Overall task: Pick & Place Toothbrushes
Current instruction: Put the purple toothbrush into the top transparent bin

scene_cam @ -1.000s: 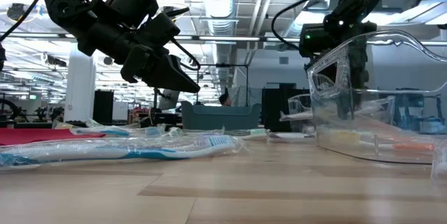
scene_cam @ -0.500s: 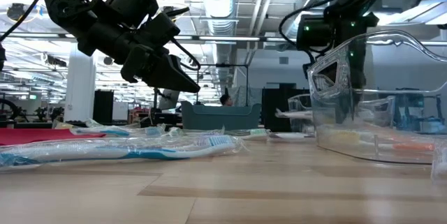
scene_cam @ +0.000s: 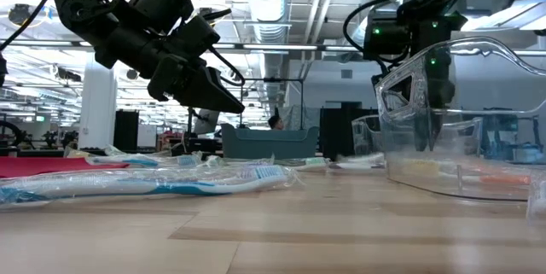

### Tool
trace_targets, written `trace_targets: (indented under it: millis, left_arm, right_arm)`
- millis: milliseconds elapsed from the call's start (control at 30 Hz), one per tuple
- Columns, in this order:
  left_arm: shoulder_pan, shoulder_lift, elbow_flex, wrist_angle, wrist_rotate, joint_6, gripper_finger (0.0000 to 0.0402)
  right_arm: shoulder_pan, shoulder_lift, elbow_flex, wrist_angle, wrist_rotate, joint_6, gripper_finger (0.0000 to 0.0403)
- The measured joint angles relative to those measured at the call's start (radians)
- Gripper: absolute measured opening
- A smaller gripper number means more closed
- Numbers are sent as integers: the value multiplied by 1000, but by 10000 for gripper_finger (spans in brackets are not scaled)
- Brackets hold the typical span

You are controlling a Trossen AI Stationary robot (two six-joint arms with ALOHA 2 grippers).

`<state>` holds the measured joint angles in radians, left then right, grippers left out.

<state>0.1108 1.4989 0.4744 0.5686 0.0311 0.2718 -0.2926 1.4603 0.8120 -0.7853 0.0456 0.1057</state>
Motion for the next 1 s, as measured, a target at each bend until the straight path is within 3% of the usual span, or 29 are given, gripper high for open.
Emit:
trace_targets:
  millis: [233,400,567,1000]
  left_arm:
    - [0,0,0,0,0,0,94]
    - [0,0,0,1,0,0,94]
    - [0,0,0,1,0,0,94]
    - [0,0,0,-4,0,0,94]
  right_arm:
    - [-3,0,0,33,0,0,177]
    - [-4,0,0,154,0,-1,213]
    - [-5,11,0,221,5,-23,224]
    - [-9,203,7,214,3,-37,224]
